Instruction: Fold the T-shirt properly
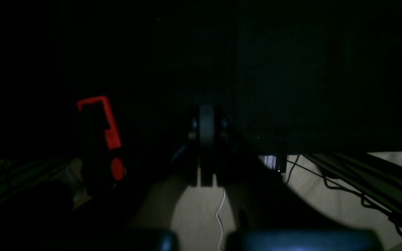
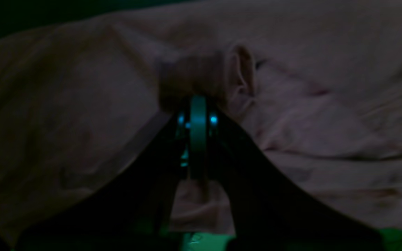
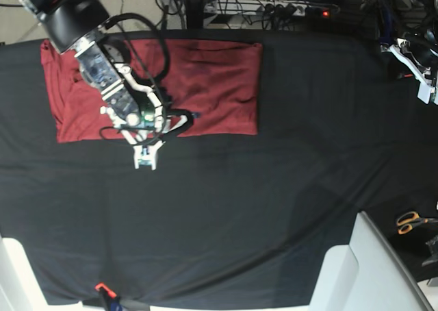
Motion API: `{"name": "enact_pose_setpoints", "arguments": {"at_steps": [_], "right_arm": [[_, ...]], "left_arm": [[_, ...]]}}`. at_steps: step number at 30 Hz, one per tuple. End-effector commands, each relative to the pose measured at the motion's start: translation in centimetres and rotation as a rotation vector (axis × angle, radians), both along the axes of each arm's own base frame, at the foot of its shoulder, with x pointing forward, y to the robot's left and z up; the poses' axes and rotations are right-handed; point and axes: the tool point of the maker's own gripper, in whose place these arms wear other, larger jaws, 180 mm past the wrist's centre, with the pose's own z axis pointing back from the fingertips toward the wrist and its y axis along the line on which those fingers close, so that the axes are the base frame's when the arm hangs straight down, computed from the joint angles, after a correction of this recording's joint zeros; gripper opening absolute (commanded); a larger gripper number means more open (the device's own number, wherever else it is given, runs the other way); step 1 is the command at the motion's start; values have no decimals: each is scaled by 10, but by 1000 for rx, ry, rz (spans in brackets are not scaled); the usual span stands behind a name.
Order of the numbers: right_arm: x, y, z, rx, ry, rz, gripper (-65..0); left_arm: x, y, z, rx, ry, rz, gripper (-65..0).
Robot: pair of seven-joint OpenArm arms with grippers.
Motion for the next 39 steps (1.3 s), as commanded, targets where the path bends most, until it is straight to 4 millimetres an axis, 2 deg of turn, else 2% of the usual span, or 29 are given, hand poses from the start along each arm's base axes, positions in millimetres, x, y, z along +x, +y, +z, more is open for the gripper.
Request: {"name": "enact_pose_setpoints", "arguments": {"at_steps": [1,7,11,13,18,19,20,22,24,26,28,31,33,35,37,39], "right_arm": [[16,-1,11,0,-47,-4,-648],[30,-23,16,-44,-103,-12,-648],[33,-26,20,-47,-121,-13,-648],[33,-28,29,-38,-148,-5,-648],[25,-33,73,59,-269,-61,-647],[26,-40,78,67,-286,-89,-644],[28,-54,84,63,-307,-134,-644],[35,-93,99,34,-391,-196,-639],[36,-123,111,21,-485,-168,-627],[34,-135,118,90,-546,-126,-582],[28,-148,124,189,-586,-111,-504],[15,-169,121,271,-568,-70,-350],[2,-191,115,295,-527,-67,-224],[-16,-213,115,304,-511,-72,-147],[-37,-231,115,284,-490,-55,-168],[-53,-234,107,242,-420,-12,-272]], "left_arm": [[6,6,10,20,-29,-10,-650],[6,6,10,20,-29,-10,-650],[5,6,9,18,-29,-9,-650],[5,6,9,18,-29,-9,-650],[5,7,10,21,-30,-7,-650],[5,8,11,22,-31,-4,-650],[5,8,11,23,-33,-3,-650],[8,6,12,20,-57,-8,-650],[7,6,13,19,-77,-7,-650],[4,6,10,12,-81,-1,-650],[0,9,3,-4,-71,17,-650],[-4,11,-5,-24,-62,41,-650],[-6,11,-7,-30,-56,47,-650],[-5,11,-7,-28,-58,45,-650],[-4,11,-5,-26,-62,42,-650],[-3,11,-5,-27,-65,43,-650]]}}
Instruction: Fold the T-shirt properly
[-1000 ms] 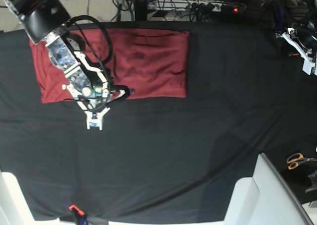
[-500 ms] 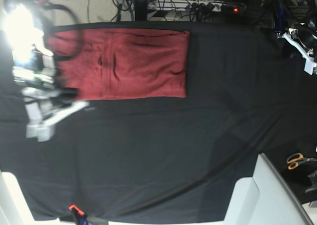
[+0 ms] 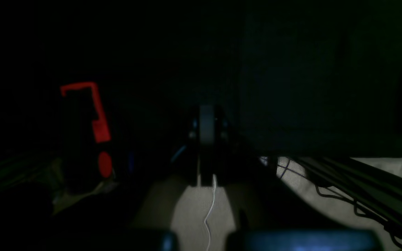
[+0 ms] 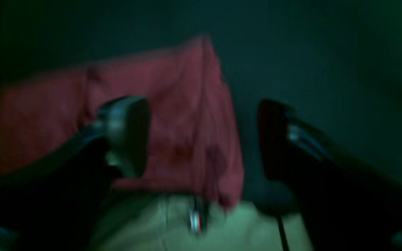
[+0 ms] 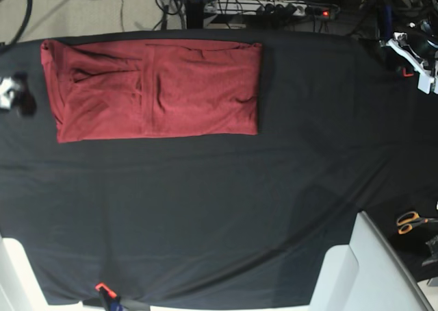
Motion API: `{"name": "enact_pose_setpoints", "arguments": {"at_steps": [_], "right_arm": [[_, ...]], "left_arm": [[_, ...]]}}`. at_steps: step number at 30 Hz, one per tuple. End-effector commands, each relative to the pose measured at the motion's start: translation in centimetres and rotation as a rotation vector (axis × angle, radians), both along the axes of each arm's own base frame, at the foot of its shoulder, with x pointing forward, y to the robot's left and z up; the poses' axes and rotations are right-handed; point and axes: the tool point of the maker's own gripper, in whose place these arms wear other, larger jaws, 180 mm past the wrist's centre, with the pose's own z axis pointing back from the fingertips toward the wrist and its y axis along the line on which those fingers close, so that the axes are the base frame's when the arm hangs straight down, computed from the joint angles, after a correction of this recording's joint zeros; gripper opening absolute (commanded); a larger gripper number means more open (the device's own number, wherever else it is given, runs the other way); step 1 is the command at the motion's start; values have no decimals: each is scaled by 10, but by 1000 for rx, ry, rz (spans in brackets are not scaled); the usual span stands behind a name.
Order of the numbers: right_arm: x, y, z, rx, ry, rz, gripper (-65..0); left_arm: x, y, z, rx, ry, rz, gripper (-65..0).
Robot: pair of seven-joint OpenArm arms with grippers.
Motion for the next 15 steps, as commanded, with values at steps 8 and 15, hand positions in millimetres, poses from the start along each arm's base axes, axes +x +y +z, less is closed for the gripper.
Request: {"name": "enact_pose_setpoints", "arguments": {"at_steps": [8,15], "right_arm": [[-29,17,-40,-400,234,261,-608],[-55,26,-83,-545,336,297,-326]], "left_arm": [[14,4,12,9,-55,-5,-650],[21,-2,10,-2,-56,-24,-650]]}}
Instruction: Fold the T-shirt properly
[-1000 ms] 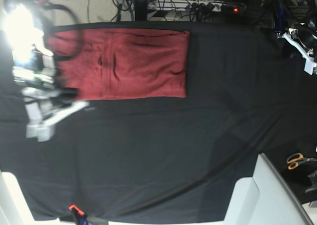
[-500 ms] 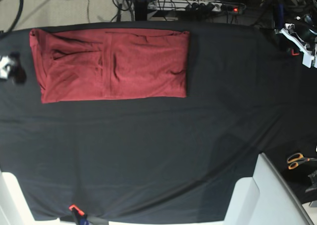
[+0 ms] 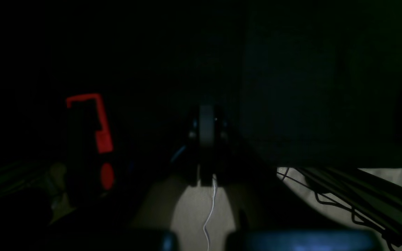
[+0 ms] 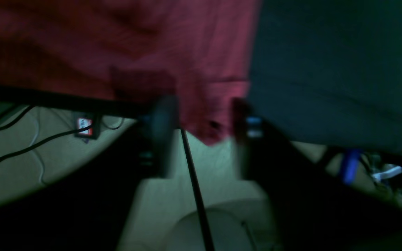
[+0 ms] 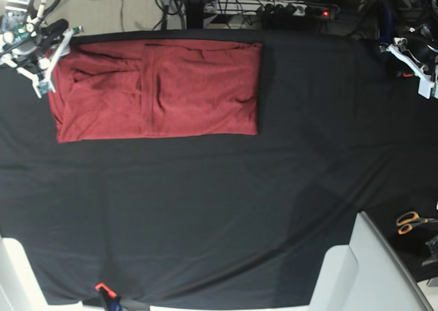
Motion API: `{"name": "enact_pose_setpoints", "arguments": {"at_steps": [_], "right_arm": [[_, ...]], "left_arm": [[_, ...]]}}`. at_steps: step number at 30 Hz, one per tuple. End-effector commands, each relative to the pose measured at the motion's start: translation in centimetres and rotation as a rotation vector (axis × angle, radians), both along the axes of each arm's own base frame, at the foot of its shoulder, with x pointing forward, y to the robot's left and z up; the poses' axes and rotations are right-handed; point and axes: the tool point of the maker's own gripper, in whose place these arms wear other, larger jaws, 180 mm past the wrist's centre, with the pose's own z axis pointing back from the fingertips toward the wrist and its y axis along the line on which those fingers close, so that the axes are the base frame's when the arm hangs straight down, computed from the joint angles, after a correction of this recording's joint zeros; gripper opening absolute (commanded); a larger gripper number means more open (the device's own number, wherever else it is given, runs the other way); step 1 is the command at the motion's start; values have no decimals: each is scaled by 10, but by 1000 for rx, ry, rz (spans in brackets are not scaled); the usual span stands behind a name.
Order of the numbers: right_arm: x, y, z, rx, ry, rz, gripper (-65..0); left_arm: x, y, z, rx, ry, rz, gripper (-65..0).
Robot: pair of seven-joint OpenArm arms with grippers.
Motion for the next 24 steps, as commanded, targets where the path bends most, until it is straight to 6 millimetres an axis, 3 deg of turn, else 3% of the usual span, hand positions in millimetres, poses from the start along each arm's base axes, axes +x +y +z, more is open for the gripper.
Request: {"name": "enact_pose_setpoints", "arguments": {"at_steps": [1,13,19,24], "right_arm": [[9,-3,5,-9,-26,19,-296],[13,-6,-10,11,3,11,-309],[19,-8,-12,16,3,0,-524],[15,-7,-19,28,23,-8,-542]], "left_arm": [[9,0,9,8,-32,-25,-650],[12,-10,4,-7,-20,-53,-650],[12,-10,4,-7,-20,-51,-650],[12,-10,4,-7,-20,-51,-650]]}}
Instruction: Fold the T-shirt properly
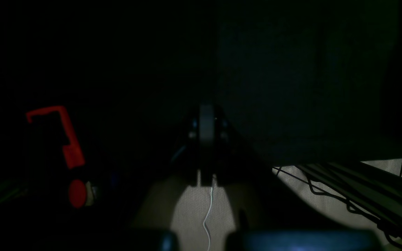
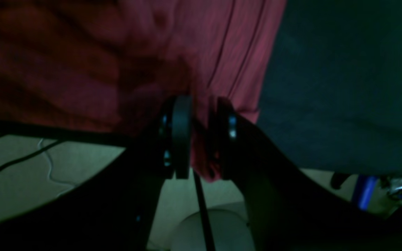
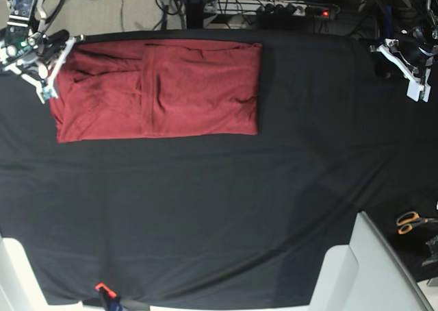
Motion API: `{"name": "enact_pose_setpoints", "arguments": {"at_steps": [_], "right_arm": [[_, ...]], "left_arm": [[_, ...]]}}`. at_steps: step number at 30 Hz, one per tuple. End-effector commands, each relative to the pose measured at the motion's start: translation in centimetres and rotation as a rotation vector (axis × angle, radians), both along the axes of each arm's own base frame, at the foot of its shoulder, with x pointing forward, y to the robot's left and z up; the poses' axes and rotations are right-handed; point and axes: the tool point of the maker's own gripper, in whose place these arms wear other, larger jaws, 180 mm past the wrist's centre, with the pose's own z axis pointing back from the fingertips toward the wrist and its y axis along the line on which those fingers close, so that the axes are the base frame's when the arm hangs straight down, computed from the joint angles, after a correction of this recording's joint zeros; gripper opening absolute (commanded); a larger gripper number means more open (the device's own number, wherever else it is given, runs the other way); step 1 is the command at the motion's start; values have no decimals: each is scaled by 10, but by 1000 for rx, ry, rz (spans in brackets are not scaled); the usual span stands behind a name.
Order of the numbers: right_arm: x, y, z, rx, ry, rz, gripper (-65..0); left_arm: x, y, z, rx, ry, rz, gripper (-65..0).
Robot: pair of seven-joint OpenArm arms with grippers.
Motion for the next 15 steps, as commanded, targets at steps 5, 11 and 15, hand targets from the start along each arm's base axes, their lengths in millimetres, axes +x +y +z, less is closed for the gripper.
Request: {"name": "enact_pose_setpoints", "arguments": {"at_steps": [5,11,15], "right_arm": [[11,-5,5,-7,-31,0,-551],[13,-5,7,-9,-38,2,-642],[21,-6,10,-14,-57,3,-644]], "left_arm": [[8,6,10,13,-37,-3,-650],[8,6,10,13,-37,-3,-650],[8,6,10,13,-37,-3,-650]]}}
